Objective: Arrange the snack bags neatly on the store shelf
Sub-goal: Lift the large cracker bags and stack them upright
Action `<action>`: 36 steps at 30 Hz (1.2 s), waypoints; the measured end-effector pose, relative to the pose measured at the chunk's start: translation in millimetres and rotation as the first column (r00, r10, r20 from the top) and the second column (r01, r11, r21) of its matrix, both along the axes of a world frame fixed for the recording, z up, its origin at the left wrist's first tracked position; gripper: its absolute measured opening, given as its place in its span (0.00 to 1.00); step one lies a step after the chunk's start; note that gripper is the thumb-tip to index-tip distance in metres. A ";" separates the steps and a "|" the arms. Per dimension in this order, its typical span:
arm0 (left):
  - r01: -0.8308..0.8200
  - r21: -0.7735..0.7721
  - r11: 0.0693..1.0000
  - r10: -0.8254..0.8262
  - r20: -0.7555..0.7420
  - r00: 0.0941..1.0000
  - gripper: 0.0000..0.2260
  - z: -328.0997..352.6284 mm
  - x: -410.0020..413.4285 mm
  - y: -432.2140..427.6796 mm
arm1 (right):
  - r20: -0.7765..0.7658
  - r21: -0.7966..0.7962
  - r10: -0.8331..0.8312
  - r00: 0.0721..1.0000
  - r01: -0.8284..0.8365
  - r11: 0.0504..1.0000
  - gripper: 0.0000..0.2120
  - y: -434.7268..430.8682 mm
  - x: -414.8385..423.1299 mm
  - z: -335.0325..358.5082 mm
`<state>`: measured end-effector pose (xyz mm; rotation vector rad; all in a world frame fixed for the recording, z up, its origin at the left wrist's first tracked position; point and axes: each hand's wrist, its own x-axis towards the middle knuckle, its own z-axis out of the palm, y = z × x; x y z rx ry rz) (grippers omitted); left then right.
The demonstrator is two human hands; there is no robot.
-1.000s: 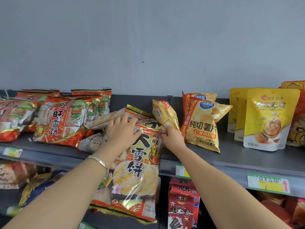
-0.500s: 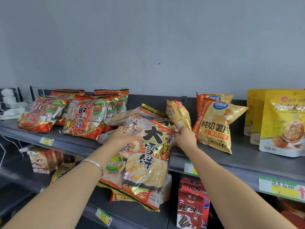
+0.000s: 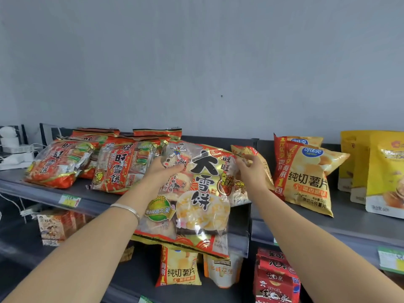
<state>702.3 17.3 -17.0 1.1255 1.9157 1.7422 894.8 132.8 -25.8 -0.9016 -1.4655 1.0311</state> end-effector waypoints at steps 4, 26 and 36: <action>-0.038 0.174 0.984 0.004 0.188 0.982 0.31 6.7 -31.9 -2.6 | -0.070 -0.249 0.244 0.967 -0.254 0.935 0.29 -13.3 -40.0 9.2; 0.158 0.200 0.967 -0.151 -0.050 0.987 0.39 41.1 -135.0 62.2 | -0.282 0.074 0.036 0.959 -0.016 0.997 0.17 14.6 -151.7 116.4; 0.002 0.300 0.954 0.021 -0.072 0.997 0.30 53.0 -130.8 169.3 | -0.191 0.159 0.114 0.975 -0.084 0.984 0.15 96.7 -145.0 129.6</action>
